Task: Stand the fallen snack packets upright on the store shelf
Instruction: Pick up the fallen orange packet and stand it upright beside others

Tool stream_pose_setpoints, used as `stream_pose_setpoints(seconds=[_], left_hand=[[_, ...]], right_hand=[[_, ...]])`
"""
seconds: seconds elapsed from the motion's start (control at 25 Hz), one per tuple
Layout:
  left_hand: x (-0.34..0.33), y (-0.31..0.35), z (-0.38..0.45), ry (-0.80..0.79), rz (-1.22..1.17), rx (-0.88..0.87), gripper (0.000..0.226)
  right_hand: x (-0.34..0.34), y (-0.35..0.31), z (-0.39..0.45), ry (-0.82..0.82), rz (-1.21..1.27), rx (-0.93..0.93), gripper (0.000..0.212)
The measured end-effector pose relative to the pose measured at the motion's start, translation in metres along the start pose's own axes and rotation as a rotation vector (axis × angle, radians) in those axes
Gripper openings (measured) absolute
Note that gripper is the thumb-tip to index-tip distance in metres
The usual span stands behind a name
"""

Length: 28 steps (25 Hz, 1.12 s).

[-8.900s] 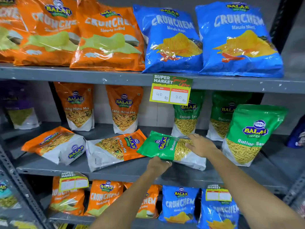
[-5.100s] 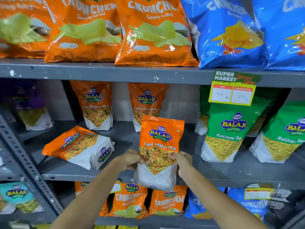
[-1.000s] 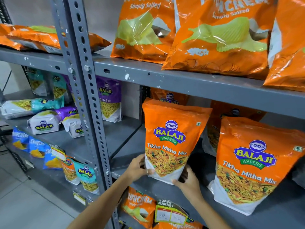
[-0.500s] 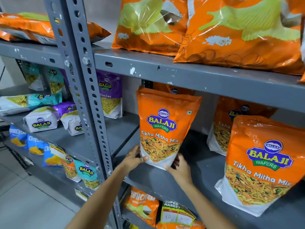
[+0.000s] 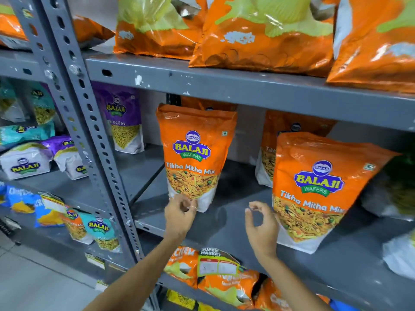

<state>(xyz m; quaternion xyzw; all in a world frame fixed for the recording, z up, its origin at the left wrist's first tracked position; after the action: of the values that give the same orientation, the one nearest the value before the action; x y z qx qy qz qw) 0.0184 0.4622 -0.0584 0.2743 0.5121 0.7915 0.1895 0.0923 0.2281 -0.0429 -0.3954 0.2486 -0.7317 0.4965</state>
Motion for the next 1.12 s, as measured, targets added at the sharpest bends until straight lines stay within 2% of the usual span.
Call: stream_pose_setpoints(seconds=[0.08,0.2,0.32,0.4,0.48,0.68,0.92,1.12], left_hand=[[-0.027,0.017,-0.009,-0.075,-0.016,-0.022,0.029],[-0.067,0.031,-0.022,-0.194,-0.056,0.037,0.028],[-0.113,0.04,-0.048,-0.459,-0.08,0.153,0.015],[-0.143,0.048,-0.07,-0.664,-0.107,0.211,0.043],[-0.166,0.062,-0.087,-0.778,-0.087,0.173,0.054],[-0.186,0.074,-0.096,-0.718,-0.056,0.173,0.051],[-0.176,0.063,-0.077,-0.649,-0.037,0.189,0.046],[-0.172,0.051,-0.067,-0.647,-0.042,0.25,0.051]], right_hand=[[0.028,0.003,-0.001,0.056,0.0,0.027,0.014],[0.068,0.015,-0.002,0.142,-0.087,0.009,0.016],[0.106,0.042,0.003,0.188,-0.139,-0.074,0.022],[0.123,0.063,0.006,0.165,-0.077,-0.149,0.037],[0.131,0.081,0.007,0.12,0.017,-0.242,0.048],[0.123,0.106,-0.004,-0.107,0.241,-0.42,0.053],[0.105,0.106,0.005,-0.308,0.212,-0.462,0.052],[0.088,0.101,0.008,-0.33,0.112,-0.459,0.059]])
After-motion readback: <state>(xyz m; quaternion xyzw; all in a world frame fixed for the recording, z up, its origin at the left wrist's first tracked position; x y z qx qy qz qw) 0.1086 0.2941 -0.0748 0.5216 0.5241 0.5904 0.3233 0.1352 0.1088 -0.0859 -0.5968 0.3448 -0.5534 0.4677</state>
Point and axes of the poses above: each hand's wrist, its own z-axis towards the middle knuckle, its own x-axis out of the back of the hand, y = z × x, the point moved 6 cm from there along z, towards the middle knuckle, and after that the axes turned 3 degrees about -z, right-handed, at the moved point
